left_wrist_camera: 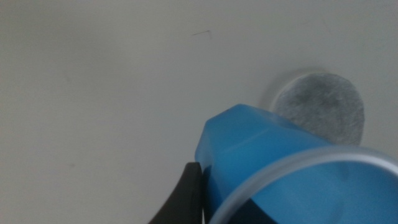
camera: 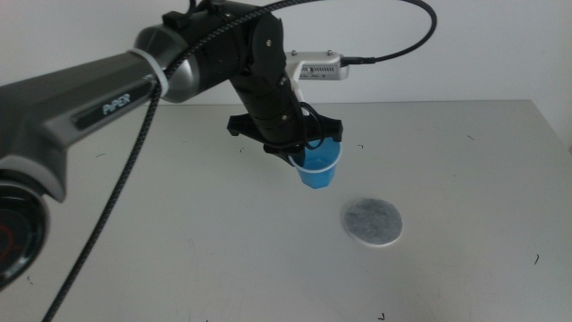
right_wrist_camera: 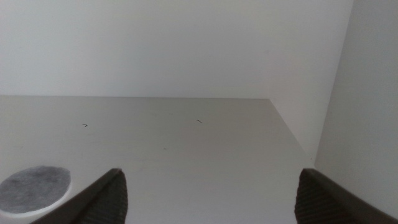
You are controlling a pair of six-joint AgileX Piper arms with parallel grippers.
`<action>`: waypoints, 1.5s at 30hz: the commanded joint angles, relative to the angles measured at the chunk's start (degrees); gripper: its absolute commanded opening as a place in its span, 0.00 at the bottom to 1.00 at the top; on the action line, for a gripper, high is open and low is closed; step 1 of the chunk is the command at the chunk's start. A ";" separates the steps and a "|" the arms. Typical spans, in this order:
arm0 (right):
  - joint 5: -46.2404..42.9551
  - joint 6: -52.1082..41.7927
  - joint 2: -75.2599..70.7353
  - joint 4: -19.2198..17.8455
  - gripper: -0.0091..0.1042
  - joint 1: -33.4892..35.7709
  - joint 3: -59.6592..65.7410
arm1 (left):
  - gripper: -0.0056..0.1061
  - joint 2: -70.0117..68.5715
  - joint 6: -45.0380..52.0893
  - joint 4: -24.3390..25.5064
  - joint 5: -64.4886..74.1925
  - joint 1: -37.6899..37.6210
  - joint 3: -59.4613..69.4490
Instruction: Place an empty cup on a cup mat.
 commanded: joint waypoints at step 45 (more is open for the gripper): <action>-4.48 -0.49 -1.10 -0.52 0.91 0.11 -0.66 | 0.93 11.51 6.37 -1.03 7.27 -7.31 -21.28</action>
